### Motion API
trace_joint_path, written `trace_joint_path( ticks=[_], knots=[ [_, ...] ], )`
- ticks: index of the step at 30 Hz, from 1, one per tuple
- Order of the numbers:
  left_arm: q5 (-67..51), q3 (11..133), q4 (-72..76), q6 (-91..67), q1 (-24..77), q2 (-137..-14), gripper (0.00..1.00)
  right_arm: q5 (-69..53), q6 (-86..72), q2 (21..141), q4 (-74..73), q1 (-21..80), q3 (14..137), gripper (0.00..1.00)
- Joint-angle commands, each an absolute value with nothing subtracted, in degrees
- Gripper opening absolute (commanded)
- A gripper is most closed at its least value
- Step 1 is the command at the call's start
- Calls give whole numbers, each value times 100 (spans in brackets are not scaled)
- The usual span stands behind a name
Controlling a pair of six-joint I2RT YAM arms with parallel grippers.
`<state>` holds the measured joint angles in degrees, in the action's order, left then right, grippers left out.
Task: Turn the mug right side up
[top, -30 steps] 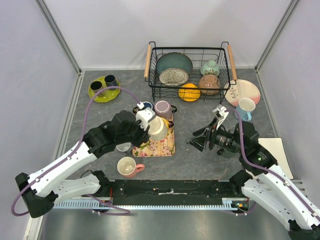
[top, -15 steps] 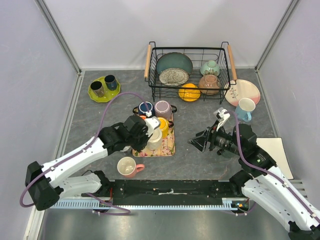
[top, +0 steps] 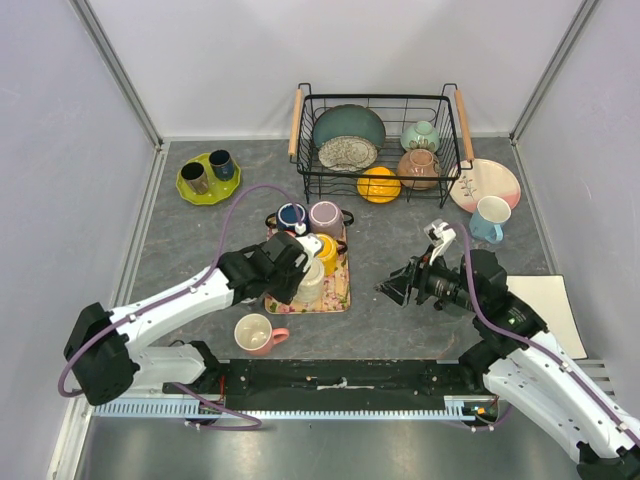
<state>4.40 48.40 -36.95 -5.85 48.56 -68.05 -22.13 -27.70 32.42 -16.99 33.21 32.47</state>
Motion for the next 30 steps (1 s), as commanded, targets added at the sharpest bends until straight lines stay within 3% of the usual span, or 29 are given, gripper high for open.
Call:
trace_joint_path(
  ticks=[1,16,21,30],
  knots=[
    [475,4799,-2989,-1414,4825,-6943,2,-2250,-2874,3103,-1433,3331,3182,71],
    [782,4561,-3392,-2065,4755,-6714,2,-2154,-3014,3243,-1230,3331,2927,71],
    [844,4641,-3673,-2407,4729,-6899,2,-1381,-3050,4033,-1406,3331,2927,72],
    [1020,4825,-4157,-2505,4562,-6908,2,-1231,-3287,5483,-467,3357,2716,75]
  ],
)
